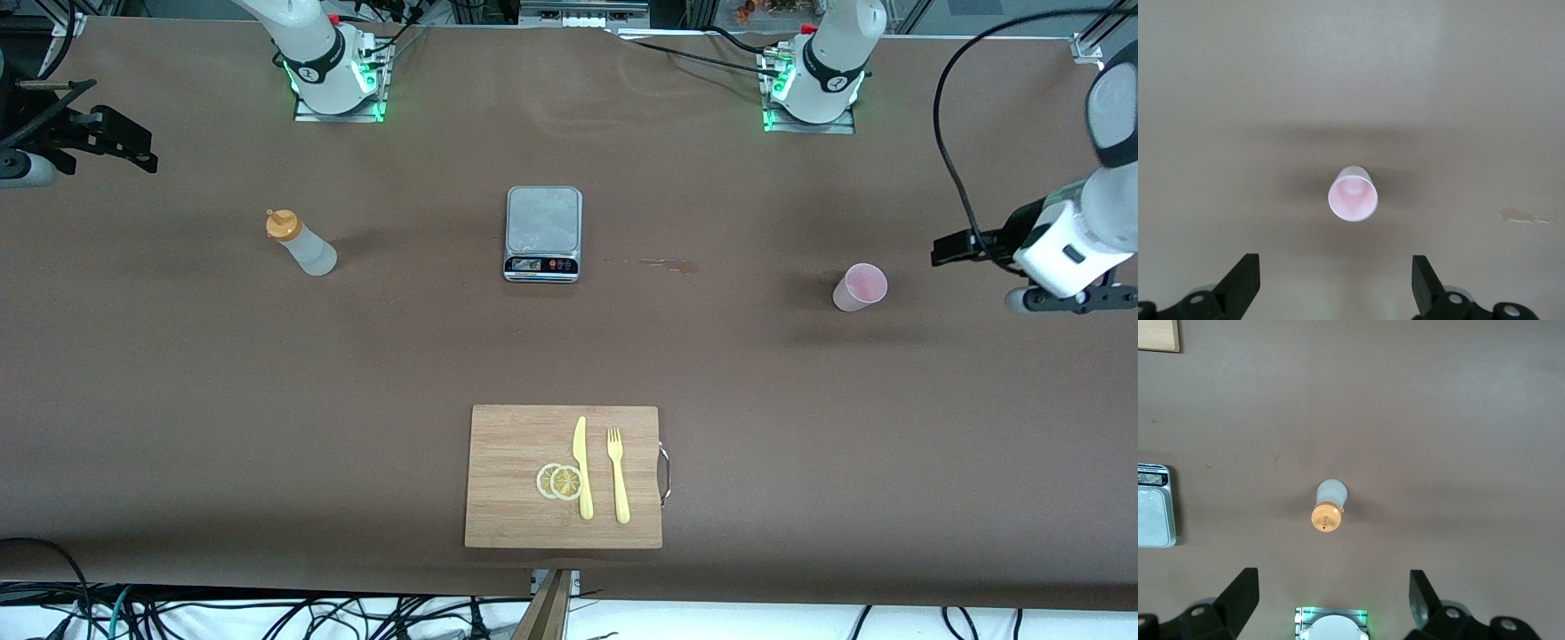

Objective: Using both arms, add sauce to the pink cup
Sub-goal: 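Lower the left gripper onto the pink cup and grasp it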

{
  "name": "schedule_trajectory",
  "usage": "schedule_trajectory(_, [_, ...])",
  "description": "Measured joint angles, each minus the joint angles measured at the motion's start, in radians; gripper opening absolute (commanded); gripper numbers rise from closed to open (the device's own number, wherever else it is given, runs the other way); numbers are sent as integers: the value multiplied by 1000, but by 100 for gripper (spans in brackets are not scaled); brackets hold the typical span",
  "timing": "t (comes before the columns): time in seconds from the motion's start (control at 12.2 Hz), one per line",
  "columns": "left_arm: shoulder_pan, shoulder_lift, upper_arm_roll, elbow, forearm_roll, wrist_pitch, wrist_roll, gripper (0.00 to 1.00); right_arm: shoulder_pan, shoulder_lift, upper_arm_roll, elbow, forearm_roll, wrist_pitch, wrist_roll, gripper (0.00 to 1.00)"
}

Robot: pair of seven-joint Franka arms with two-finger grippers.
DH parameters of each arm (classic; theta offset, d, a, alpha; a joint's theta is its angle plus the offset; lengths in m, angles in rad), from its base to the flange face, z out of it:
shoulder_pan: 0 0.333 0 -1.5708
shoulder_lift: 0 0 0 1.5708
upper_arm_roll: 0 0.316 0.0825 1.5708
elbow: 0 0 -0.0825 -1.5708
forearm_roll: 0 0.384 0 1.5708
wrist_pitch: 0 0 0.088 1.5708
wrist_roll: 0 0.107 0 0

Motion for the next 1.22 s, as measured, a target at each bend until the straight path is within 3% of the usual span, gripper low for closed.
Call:
schedule_trajectory(0.82, [47,24,14,-441,9,520,118,99,0,0,0,0,0,0,0,100])
schedule_trajectory(1.22, [47,23,19,-562,9,686,125,98,0,23,0,0,9,1,0,100])
